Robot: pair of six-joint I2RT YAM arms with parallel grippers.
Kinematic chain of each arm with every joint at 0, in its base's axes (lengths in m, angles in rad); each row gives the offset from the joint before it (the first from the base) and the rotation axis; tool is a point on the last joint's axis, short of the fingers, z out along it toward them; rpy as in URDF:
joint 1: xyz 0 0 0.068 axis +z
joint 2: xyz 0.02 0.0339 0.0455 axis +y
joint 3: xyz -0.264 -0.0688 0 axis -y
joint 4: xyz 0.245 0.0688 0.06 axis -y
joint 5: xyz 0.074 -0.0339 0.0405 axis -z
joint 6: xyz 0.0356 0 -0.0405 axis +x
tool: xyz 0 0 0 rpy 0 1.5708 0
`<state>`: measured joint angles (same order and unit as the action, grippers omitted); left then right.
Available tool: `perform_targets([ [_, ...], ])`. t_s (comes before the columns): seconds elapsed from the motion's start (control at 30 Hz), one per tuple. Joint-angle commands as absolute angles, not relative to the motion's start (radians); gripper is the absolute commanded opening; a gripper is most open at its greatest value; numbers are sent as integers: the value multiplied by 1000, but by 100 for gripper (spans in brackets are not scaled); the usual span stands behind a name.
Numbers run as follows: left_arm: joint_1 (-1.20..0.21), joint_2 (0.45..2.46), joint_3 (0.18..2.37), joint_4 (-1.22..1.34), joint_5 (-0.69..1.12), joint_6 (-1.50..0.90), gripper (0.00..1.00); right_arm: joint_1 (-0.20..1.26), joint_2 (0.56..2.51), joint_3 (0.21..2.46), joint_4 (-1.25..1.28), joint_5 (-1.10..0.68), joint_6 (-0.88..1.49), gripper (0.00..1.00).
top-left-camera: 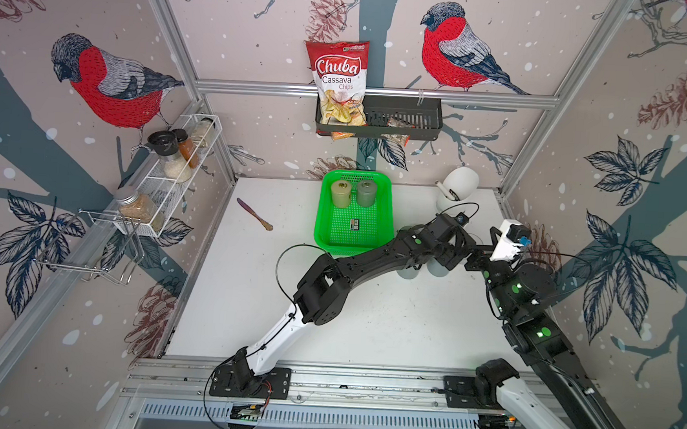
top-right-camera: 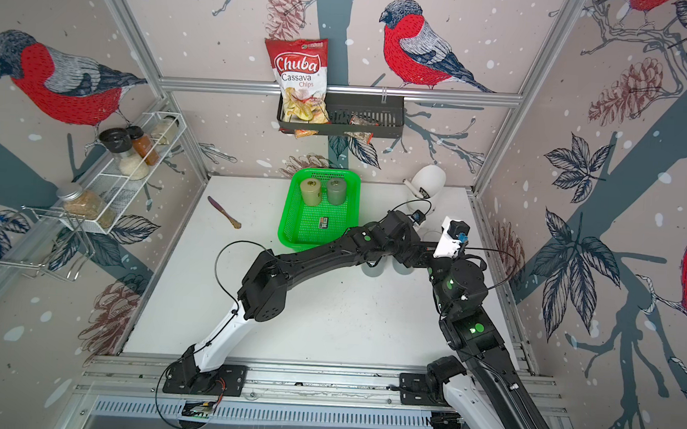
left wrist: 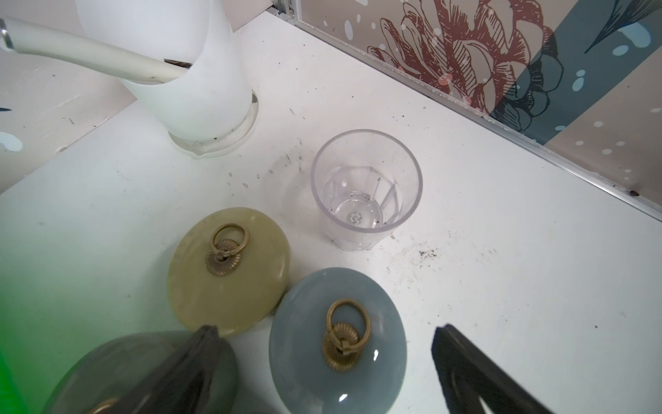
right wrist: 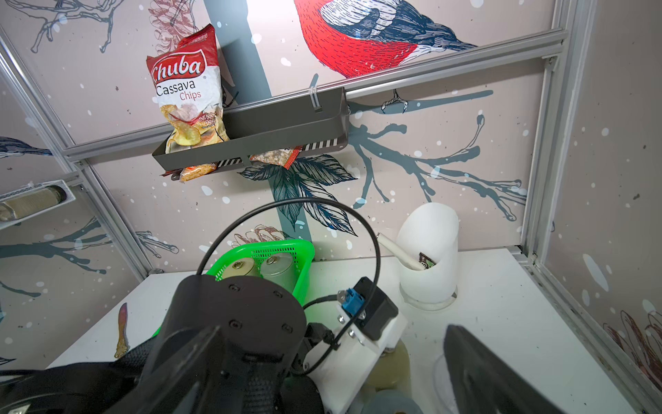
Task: Take the tea canister out of the basket
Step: Place the tea canister at the center of the board.
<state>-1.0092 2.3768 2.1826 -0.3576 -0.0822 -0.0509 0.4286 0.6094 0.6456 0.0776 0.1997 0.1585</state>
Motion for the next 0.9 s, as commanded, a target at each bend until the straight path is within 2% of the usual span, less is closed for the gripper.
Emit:
perform_targets([
  [0.0,-1006,2307,2188,-334,-134,-20,96,427,593,646,132,192,165,100],
  [0.17,-974,2164,2101,-305,-213,-12,96,428,553,622,167,184,166,100],
  [0.53,-747,1896,1774,-234,-274,-75,96,427,607,620,175,141,178,100],
  [0.7,-617,1884,1724,-209,-277,-135,96,428,647,624,184,116,187,100],
  [0.87,-523,1964,1778,-218,-277,-122,95,428,688,630,193,97,189,100],
])
